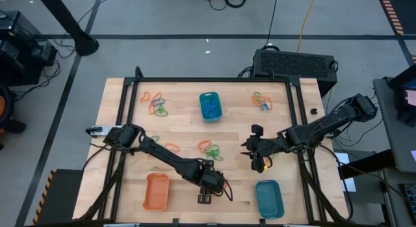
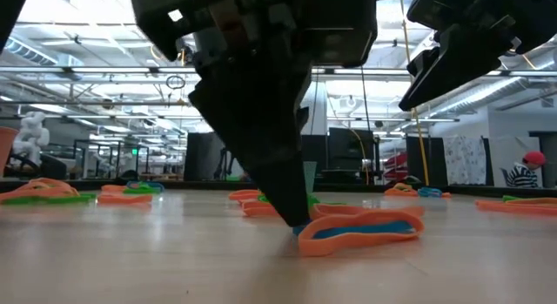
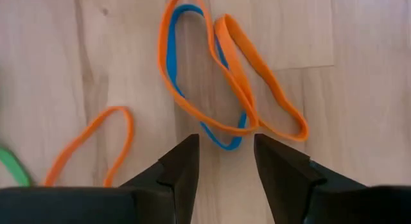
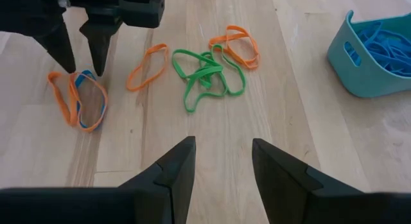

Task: Sort rubber bands into baskets
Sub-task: Put the blue rubber band into the top blue bin

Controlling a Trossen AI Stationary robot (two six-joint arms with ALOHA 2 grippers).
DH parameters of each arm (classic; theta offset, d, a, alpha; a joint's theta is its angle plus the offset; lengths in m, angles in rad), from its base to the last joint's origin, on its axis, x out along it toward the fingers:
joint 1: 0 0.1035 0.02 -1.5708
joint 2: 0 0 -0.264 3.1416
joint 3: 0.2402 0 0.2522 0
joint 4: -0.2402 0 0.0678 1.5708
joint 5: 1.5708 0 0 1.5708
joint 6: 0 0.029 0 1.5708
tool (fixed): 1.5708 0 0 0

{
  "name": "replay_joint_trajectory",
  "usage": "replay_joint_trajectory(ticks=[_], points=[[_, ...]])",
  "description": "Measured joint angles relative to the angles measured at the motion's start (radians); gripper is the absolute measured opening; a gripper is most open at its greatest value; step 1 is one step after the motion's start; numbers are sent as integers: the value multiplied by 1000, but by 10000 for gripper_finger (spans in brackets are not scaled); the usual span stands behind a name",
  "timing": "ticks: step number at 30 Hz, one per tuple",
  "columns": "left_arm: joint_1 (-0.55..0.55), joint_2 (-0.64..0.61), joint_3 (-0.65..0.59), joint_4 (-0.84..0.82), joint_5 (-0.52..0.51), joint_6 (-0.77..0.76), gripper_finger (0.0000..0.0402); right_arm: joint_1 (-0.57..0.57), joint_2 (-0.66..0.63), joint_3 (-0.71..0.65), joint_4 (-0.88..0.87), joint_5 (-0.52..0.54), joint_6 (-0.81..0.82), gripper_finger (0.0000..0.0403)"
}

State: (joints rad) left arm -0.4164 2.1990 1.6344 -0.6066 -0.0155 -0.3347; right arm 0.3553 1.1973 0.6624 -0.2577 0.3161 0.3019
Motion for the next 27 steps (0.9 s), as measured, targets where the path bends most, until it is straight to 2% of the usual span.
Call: replay_joint_trajectory(ticks=[11,14,18,27], points=[[3,16,0,25,12,28,157,0,0,0,-1,0,0,146],[3,16,0,24,7,37,146,0,0,0,-1,0,0,146],[3,16,0,20,-13,54,112,0,0,0,-1,0,0,146],[6,-2,7,-64,-47,126,9,0,0,0,-2,0,0,146]])
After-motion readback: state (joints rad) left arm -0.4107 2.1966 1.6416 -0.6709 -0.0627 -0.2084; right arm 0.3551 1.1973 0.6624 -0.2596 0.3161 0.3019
